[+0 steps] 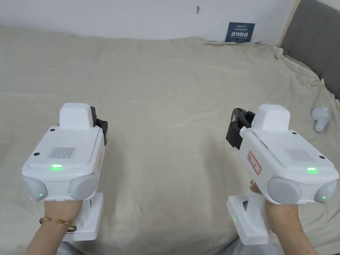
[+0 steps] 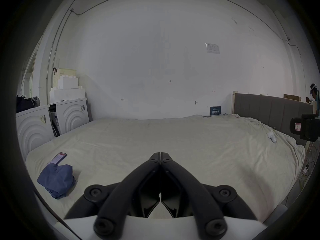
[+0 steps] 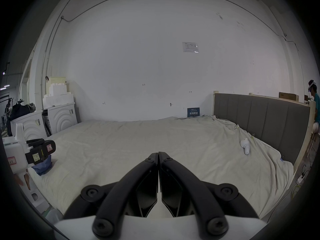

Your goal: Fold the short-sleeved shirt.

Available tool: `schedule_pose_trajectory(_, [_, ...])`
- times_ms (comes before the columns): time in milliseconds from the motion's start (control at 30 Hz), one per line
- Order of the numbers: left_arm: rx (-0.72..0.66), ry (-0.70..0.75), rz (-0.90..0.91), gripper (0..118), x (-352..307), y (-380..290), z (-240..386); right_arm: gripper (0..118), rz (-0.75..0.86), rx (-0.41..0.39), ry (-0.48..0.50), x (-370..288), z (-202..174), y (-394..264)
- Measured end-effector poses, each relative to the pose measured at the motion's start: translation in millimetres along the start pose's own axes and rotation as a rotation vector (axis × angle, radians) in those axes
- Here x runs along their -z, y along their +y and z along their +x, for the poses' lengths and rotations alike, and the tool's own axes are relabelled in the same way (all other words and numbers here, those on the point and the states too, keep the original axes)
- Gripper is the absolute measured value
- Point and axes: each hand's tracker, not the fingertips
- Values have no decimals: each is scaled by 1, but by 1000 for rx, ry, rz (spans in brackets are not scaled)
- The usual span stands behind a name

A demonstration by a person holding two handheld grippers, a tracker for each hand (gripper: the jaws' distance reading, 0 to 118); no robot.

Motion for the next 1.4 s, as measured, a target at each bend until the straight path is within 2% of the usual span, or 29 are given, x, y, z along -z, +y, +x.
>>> schedule_pose_trajectory(1400, [27, -9, -1, 0, -1, -2, 6, 0, 4, 1, 0, -6, -3, 3])
